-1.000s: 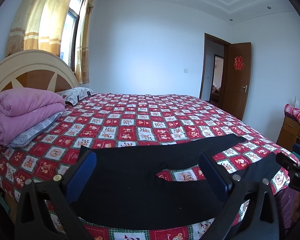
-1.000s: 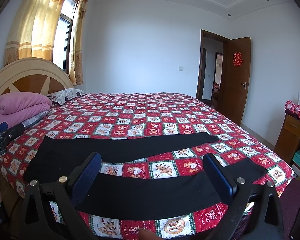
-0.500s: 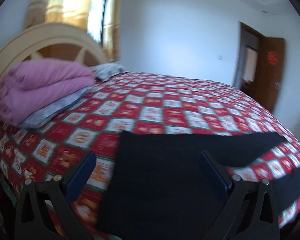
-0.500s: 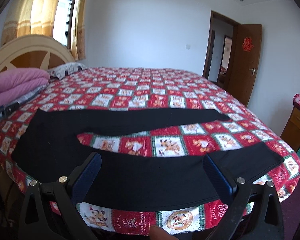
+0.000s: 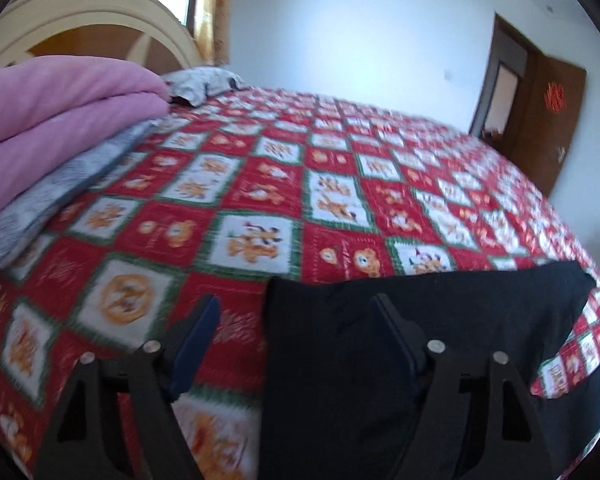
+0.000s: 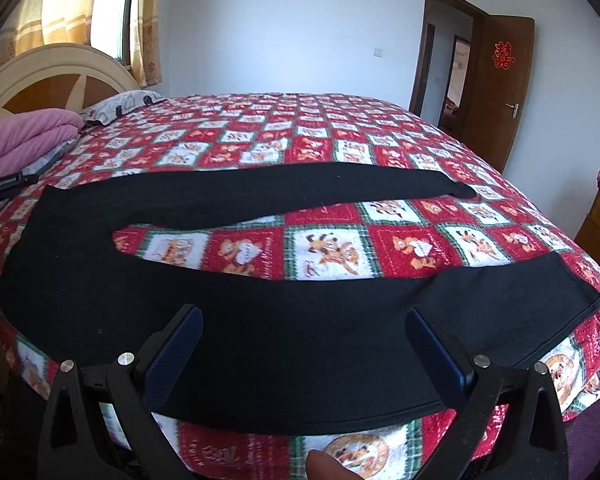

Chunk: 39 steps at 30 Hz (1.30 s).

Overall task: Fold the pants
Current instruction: 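Lower the left gripper onto the black pants and close it while the right gripper grasps another edge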

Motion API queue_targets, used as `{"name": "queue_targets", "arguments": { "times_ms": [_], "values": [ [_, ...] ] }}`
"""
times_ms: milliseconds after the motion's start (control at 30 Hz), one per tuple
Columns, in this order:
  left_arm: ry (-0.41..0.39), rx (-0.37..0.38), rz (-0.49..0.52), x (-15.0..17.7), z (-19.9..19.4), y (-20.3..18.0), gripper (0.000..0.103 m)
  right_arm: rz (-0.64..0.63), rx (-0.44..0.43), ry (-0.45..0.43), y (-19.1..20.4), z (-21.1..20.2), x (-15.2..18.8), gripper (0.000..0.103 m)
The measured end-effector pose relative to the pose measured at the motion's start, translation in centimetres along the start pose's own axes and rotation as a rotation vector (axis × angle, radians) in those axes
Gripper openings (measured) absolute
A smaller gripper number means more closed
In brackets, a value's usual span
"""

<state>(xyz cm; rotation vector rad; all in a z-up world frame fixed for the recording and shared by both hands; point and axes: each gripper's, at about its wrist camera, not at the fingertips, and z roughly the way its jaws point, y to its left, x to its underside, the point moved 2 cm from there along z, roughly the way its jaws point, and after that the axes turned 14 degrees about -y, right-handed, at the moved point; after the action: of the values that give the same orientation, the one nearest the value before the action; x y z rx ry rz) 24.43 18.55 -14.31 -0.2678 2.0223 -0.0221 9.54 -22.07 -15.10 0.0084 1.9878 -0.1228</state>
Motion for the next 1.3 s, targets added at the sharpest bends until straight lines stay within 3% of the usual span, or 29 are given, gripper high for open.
{"name": "queue_targets", "arguments": {
  "times_ms": [133, 267, 333, 433, 533, 700, 867, 1033, 1300],
  "values": [
    [0.083, 0.000, 0.026, 0.4, 3.7, 0.2, 0.048, -0.030, 0.021, 0.012, -1.0, 0.8, 0.3, 0.102],
    [0.148, 0.004, 0.015, 1.2, 5.4, 1.2, 0.033, -0.055, 0.030, 0.004, -2.4, 1.5, -0.2, 0.101],
    [0.142, 0.018, 0.014, 1.3, 5.5, 1.4, 0.025, -0.057, 0.031, -0.004, -3.8, 2.0, -0.9, 0.101],
    [0.144, 0.058, -0.005, 1.4, 5.5, 1.6, 0.015, -0.014, 0.040, 0.003, -7.1, 3.5, -2.3, 0.087],
    [0.137, 0.069, -0.001, 1.2, 5.3, 1.3, 0.012, 0.072, 0.063, 0.047, -11.7, 6.1, -3.6, 0.068],
    [0.110, 0.076, 0.031, 0.4, 5.1, 0.6, 0.012, 0.185, 0.149, 0.074, -18.6, 9.4, -6.3, 0.067],
    [0.132, 0.063, 0.030, 1.3, 6.6, 0.9, 0.012, 0.228, 0.207, 0.092, -22.4, 12.8, -9.8, 0.067],
    [0.115, 0.053, 0.032, 1.6, 6.6, 0.7, 0.012, 0.281, 0.201, 0.132, -24.9, 18.6, -11.9, 0.067],
    [0.090, 0.028, 0.056, 2.0, 6.7, 0.4, 0.013, 0.310, 0.153, 0.176, -26.9, 28.1, -11.6, 0.067]
  ]
}}
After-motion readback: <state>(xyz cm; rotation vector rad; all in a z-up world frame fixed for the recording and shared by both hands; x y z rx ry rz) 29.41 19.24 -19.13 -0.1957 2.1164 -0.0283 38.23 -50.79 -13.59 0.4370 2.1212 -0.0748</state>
